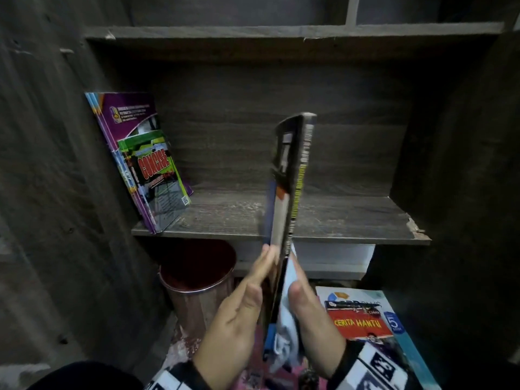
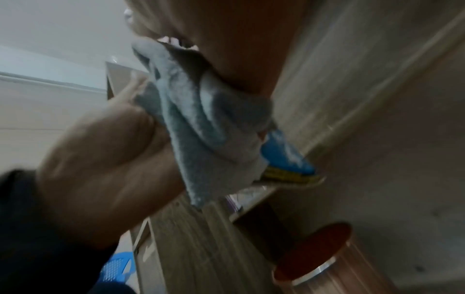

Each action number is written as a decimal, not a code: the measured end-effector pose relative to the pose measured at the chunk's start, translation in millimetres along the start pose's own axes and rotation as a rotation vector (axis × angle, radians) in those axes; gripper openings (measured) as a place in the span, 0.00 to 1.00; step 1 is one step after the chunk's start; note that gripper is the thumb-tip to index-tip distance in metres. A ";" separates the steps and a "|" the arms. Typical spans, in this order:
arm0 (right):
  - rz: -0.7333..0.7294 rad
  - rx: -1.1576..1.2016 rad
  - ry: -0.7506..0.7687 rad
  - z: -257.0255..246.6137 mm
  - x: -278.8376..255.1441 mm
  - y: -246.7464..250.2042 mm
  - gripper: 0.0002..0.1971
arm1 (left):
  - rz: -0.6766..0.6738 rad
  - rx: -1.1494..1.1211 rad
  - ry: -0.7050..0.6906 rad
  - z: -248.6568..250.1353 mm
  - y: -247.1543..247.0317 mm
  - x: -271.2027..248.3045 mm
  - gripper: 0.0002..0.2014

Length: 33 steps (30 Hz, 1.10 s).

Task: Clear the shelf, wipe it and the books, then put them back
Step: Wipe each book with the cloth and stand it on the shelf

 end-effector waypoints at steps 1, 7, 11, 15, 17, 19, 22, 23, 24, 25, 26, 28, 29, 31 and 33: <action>-0.022 0.036 0.038 -10.5 3.9 -0.7 0.50 | -0.027 0.075 -0.014 1.1 -1.3 -0.6 0.34; 0.113 -0.150 0.137 -31.9 16.1 11.7 0.30 | -0.097 0.155 0.029 2.6 -1.1 0.7 0.29; 0.122 -0.072 0.171 -44.1 20.1 11.3 0.29 | 0.083 0.231 0.012 -17.1 16.1 22.4 0.27; -0.015 0.049 0.141 -55.3 19.6 4.6 0.32 | 0.301 -0.236 0.385 -53.2 53.0 46.0 0.30; -0.019 0.086 0.148 -59.9 21.2 11.2 0.33 | 0.317 -0.375 0.439 -58.1 61.8 43.6 0.24; 0.080 0.093 0.133 -63.0 26.1 27.9 0.33 | 0.376 -0.375 0.405 -51.1 70.5 38.9 0.21; 0.261 0.034 0.141 -65.6 30.4 58.5 0.32 | 0.284 -0.359 0.331 -39.2 75.1 38.6 0.32; 0.281 0.019 0.143 -64.9 30.0 64.7 0.32 | 0.227 -0.380 0.329 -33.6 71.9 38.6 0.27; 0.289 0.011 0.137 -64.9 29.3 67.4 0.32 | 0.170 -0.402 0.339 -29.8 65.9 37.6 0.23; 0.309 -0.003 0.123 -63.0 28.4 71.0 0.31 | 0.140 -0.402 0.353 -28.9 61.1 36.4 0.22; 0.330 -0.030 0.108 -60.9 28.0 73.9 0.29 | 0.127 -0.384 0.360 -28.8 57.0 35.3 0.21; 0.345 -0.090 0.094 -53.7 28.5 78.6 0.29 | 0.168 -0.343 0.355 -30.1 55.6 32.2 0.19; 0.365 -0.131 0.101 -49.9 28.5 81.2 0.28 | 0.189 -0.352 0.356 -30.0 55.3 30.4 0.18; 0.488 -0.415 0.097 -39.3 24.9 91.0 0.26 | 0.215 -0.372 0.338 -27.8 54.1 28.2 0.17; 0.460 -0.867 0.011 -24.8 15.2 80.7 0.27 | 0.236 -0.379 0.306 -24.3 49.7 27.3 0.15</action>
Point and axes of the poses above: each hand's wrist, its own x-axis towards the middle knuckle, its own y-axis out of the back of the hand, z = x × y, the point moved 5 cm from there along x, towards the middle knuckle, and after that the axes turned 8 degrees about y, right-handed, at the moved point
